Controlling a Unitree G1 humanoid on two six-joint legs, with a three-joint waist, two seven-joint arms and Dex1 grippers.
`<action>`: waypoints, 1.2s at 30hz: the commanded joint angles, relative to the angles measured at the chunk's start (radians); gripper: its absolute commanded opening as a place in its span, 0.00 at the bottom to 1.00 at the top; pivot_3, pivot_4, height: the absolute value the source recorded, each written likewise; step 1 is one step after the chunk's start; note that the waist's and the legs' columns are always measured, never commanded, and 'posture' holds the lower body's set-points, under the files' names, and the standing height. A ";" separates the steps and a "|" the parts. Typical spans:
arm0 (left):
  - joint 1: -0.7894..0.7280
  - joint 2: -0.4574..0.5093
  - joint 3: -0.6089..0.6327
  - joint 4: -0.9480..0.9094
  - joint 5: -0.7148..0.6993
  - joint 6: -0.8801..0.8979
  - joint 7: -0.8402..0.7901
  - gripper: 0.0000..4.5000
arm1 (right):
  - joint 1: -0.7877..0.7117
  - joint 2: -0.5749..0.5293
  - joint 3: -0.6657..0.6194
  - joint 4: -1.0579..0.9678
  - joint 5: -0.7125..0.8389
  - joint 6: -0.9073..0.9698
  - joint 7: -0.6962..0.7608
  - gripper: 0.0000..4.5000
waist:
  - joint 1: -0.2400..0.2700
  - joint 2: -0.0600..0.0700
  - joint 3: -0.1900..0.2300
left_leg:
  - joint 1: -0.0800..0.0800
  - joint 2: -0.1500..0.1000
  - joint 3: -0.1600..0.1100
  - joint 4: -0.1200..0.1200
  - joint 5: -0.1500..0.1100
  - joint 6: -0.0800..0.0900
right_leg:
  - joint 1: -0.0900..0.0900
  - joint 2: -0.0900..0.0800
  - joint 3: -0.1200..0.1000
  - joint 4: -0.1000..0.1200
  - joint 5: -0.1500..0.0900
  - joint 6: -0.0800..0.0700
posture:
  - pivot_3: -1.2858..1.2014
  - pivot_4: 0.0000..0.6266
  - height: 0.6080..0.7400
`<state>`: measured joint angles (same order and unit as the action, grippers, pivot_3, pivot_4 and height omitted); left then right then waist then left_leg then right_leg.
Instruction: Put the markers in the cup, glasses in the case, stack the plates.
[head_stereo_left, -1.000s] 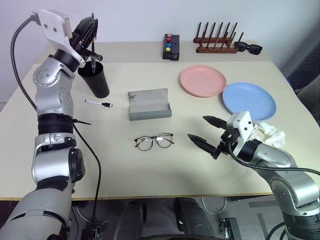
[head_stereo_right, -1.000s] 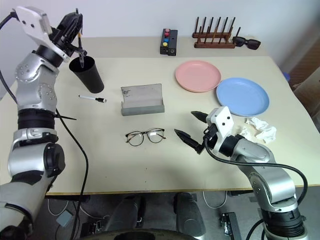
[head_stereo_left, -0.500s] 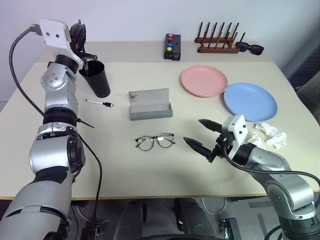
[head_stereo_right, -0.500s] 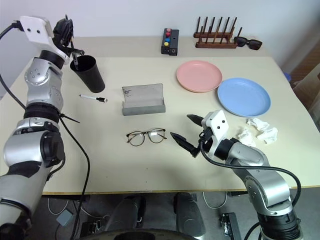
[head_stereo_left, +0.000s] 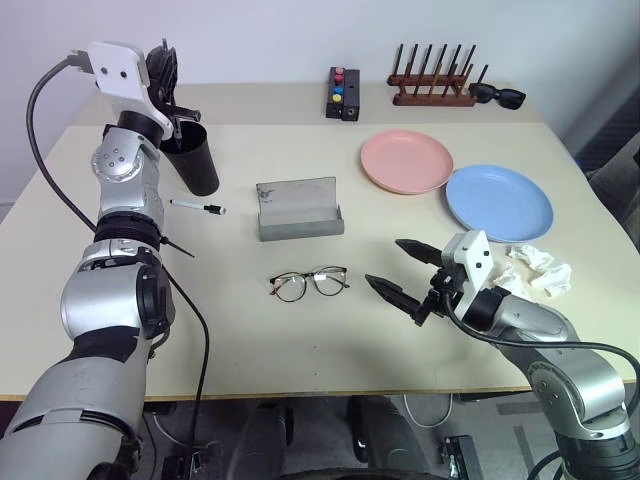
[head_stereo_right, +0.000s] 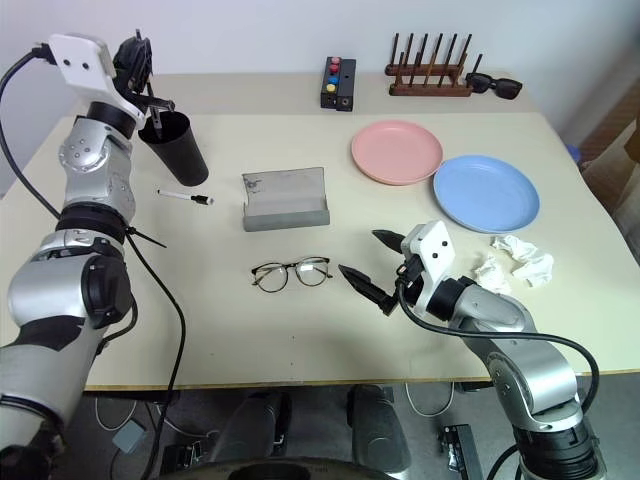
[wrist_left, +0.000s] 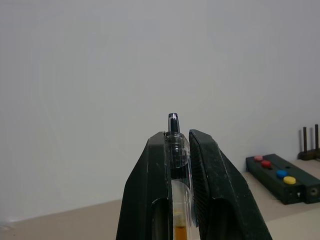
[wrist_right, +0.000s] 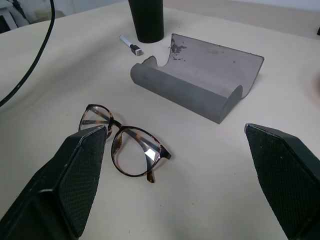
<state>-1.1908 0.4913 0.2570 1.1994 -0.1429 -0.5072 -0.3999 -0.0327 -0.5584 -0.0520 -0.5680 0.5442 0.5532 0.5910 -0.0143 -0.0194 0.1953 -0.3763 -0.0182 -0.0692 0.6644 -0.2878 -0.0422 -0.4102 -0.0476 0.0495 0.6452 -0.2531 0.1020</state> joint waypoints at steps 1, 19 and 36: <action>-0.028 0.011 0.005 -0.004 0.005 -0.026 0.005 0.00 | -0.004 0.009 -0.003 -0.044 0.011 -0.009 -0.004 1.00 | 0.000 0.000 0.000 | 0.000 0.000 0.000 0.000 0.000 0.000 | 0.000 0.000 0.000 0.000 0.000 0.000 | 0.52 0.24 0.96; -0.014 0.012 0.006 0.014 0.013 -0.020 0.036 0.84 | -0.011 0.008 -0.001 -0.041 0.013 -0.008 -0.002 1.00 | 0.000 0.000 0.000 | 0.000 0.000 0.000 0.000 0.000 0.000 | 0.000 0.000 0.000 0.000 0.000 0.000 | 0.52 0.24 0.96; 0.050 0.020 0.003 -0.174 -0.127 0.139 -0.360 0.84 | -0.012 0.007 0.001 -0.041 0.012 -0.008 -0.006 1.00 | -0.002 0.000 0.000 | 0.000 0.000 0.000 0.000 0.000 0.000 | 0.000 0.000 0.000 0.000 0.000 0.000 | 0.52 0.24 0.96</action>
<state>-1.1577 0.4920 0.2669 1.1179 -0.2300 -0.4162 -0.6333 -0.0388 -0.5577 -0.0431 -0.5681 0.5456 0.5543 0.5861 -0.0159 -0.0194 0.1953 -0.3763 -0.0183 -0.0692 0.6644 -0.2878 -0.0422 -0.4101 -0.0475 0.0495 0.6457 -0.2531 0.1019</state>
